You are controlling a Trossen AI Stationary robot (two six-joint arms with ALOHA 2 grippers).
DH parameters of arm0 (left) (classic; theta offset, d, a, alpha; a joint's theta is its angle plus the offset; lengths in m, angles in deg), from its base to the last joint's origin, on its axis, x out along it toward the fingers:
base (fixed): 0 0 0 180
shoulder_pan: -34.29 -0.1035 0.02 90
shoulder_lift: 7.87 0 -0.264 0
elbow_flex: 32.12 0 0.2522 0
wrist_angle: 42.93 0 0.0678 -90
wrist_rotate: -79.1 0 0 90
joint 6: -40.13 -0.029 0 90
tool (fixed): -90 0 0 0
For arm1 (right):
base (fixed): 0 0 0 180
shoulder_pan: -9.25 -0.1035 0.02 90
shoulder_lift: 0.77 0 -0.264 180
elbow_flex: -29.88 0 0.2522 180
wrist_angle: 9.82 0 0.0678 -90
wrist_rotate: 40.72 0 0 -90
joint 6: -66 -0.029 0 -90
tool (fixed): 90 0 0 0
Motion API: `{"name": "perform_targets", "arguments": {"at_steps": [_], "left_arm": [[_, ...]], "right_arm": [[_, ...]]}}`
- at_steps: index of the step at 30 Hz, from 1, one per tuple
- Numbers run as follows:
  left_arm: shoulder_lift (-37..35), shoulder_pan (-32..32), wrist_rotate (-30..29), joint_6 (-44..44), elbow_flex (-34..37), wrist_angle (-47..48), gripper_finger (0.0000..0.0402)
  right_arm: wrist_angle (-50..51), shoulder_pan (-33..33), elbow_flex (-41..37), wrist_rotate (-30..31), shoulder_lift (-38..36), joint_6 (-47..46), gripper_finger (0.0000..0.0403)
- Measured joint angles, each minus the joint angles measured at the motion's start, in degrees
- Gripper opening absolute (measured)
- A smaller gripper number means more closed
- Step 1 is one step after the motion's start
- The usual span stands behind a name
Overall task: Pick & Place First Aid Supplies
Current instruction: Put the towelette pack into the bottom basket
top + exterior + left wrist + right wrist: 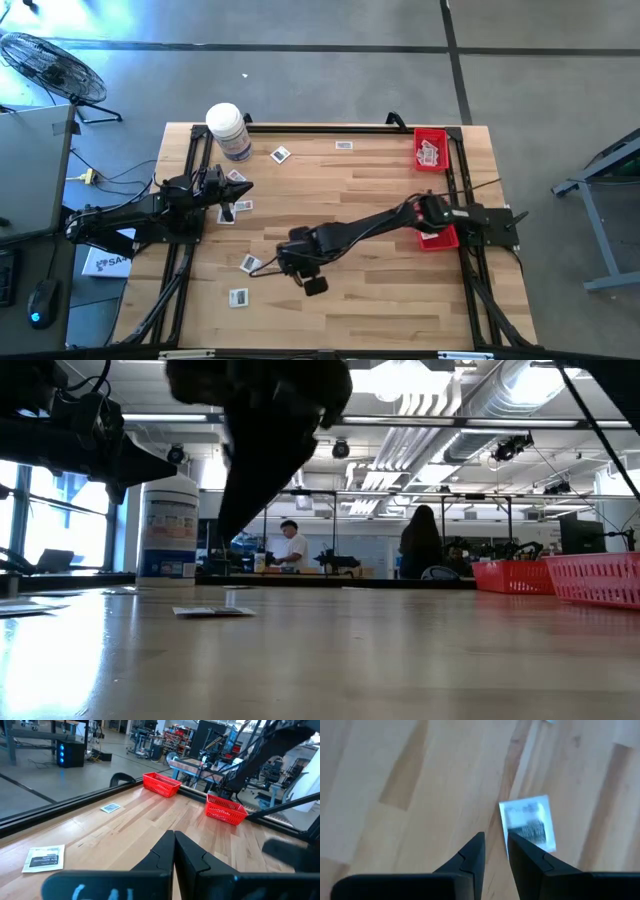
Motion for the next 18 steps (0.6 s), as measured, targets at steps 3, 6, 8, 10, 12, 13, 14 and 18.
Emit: {"name": "perform_targets", "arguments": {"at_steps": [3, 6, 8, 10, 12, 13, 14, 18], "left_arm": [[0.0, 0.0, 0.0, 0.0, 0.0, 0.0, 0.0001], [0.0, 0.0, 0.0, 0.0, 0.0, 0.0, 0.0001], [0.0, 0.0, 0.0, 0.0, 0.0, 0.0, 0.0001], [0.0, 0.0, 0.0, 0.0, 0.0, 0.0, 0.0001], [0.0, 0.0, 0.0, 0.0, 0.0, 0.0, 0.0001], [0.0, 0.0, 0.0, 0.0, 0.0, 0.0, 0.0001], [0.0, 0.0, 0.0, 0.0, 0.0, 0.0, 0.0001], [0.0, 0.0, 0.0, 0.0, 0.0, 0.0, 0.0001]], "right_arm": [[1.1, 0.1, 3.7, 0.2, 3.7, 2.8, 0.0076], [0.8, 0.5, 5.5, 0.3, 5.7, 4.2, 0.0076], [-0.7, 1.0, 5.2, 0.5, 6.0, 5.0, 0.0076], [-3.1, 1.6, 4.4, 0.6, 6.0, 5.1, 0.0076], [-5.2, 2.2, 3.0, 0.0, 6.0, 5.1, 0.0076], [-6.3, 2.4, 2.2, -0.3, 6.0, 5.1, 0.0076], [-6.9, 2.6, 1.5, -0.5, 6.0, 5.1, 0.0076], [-7.0, 3.0, -1.1, -1.0, 5.9, 5.1, 0.0076]]}}
